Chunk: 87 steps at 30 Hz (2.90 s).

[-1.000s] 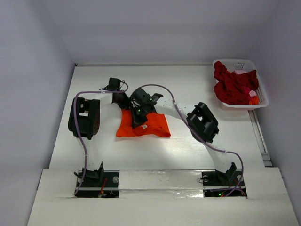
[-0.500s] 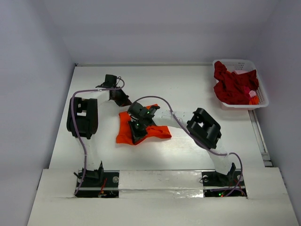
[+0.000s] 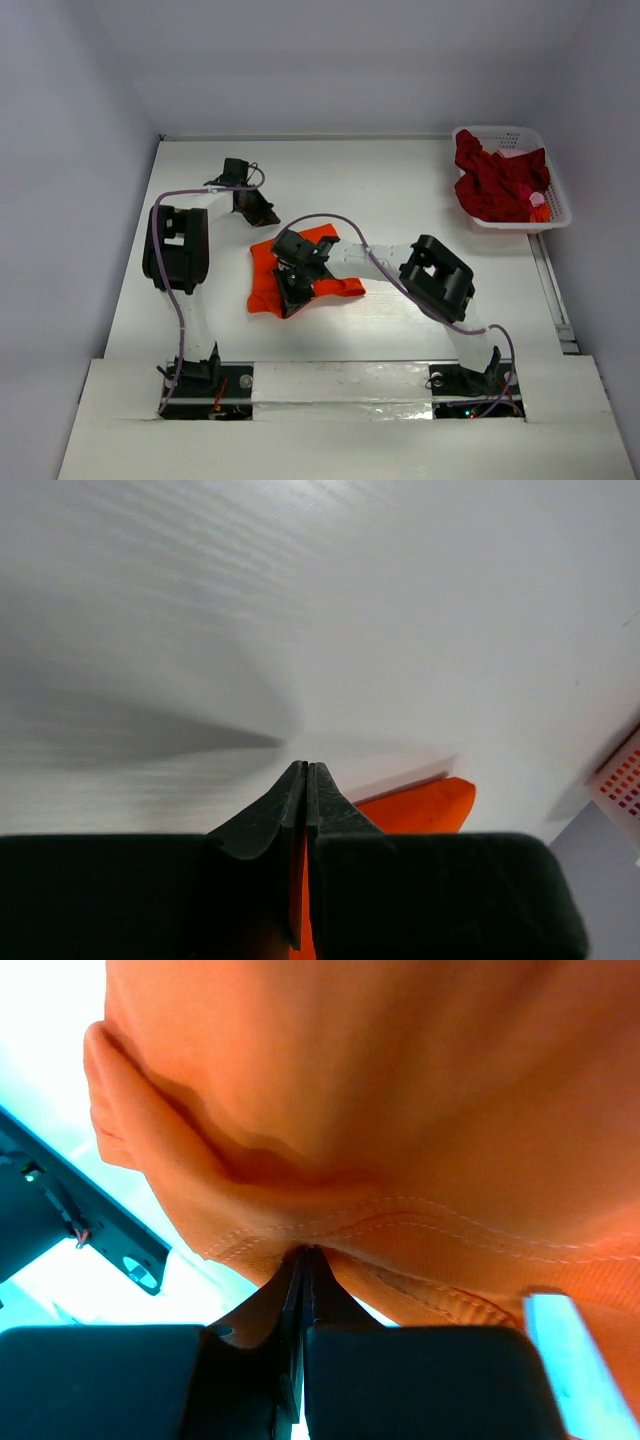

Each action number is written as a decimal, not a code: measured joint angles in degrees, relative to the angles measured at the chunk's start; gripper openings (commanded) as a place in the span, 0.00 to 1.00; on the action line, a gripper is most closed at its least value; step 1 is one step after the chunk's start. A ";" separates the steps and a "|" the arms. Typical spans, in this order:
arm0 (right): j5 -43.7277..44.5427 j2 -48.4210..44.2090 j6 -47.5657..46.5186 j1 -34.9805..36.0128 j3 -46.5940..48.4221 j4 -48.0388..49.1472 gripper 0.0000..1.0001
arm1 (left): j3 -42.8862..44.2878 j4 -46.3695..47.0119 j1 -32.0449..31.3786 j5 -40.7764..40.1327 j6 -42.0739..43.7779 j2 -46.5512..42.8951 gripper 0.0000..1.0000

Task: Fold and stack the t-shirts
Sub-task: Fold the tshirt

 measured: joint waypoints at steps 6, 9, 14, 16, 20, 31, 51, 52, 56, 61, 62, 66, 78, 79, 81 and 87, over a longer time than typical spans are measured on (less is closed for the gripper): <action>2.29 -0.02 -0.22 -0.04 3.10 -2.47 0.00 | -1.84 -5.88 0.90 -5.64 1.31 -8.11 0.00; 3.89 -1.22 -0.39 -0.07 4.26 -3.34 0.00 | -1.14 -8.85 1.88 -8.15 1.92 -14.29 0.00; 6.75 -5.90 -0.83 -0.61 5.40 -5.92 0.00 | 1.53 -11.74 2.58 -10.97 2.75 -23.52 0.00; 7.13 -7.93 -0.90 -1.33 5.55 -6.08 0.00 | 1.51 -12.20 2.58 -11.02 3.02 -26.14 0.00; 7.78 -10.29 -0.96 -4.57 5.55 -6.12 0.00 | -3.93 -10.03 2.51 -10.67 3.17 -27.67 0.00; 10.08 -6.78 -5.01 -15.54 4.94 -6.23 0.00 | -20.11 -8.22 0.42 -9.07 2.49 -25.20 0.00; 9.07 -3.37 -5.79 -16.61 -2.21 -3.19 0.00 | -20.00 -3.63 -3.43 -8.28 0.70 -19.10 0.00; 9.09 -3.76 -5.70 -16.61 -2.75 -2.64 0.00 | -20.00 -3.50 -3.45 -8.31 0.66 -18.91 0.00; 9.05 -5.88 -5.35 -16.61 -5.86 -1.53 0.00 | -20.00 -2.93 -3.45 -8.55 0.57 -17.92 0.00; 8.66 -9.33 -4.24 -16.61 -11.65 0.83 0.00 | -20.00 -2.34 -3.48 -8.72 0.57 -16.61 0.00; 8.48 -10.01 -3.89 -16.61 -12.87 1.53 0.00 | -19.98 -2.27 -3.50 -8.72 0.57 -16.48 0.00; 7.93 -12.24 -2.97 -16.61 -16.46 3.54 0.00 | -19.45 -2.36 -3.52 -8.83 0.59 -16.04 0.00; 6.71 -14.80 -1.01 -16.65 -21.66 8.28 0.00 | -11.34 -4.63 -2.80 -9.84 0.92 -10.38 0.00; 6.62 -15.02 -0.85 -16.65 -21.99 8.44 0.00 | -10.40 -4.74 -2.60 -10.01 1.03 -9.79 0.00; 6.58 -15.47 -0.68 -16.65 -22.64 8.68 0.00 | -8.46 -5.09 -2.10 -10.38 1.16 -8.83 0.00; 6.97 -16.65 -0.74 -16.65 -22.93 7.23 0.00 | -5.95 -5.46 -1.29 -11.13 1.62 -7.61 0.00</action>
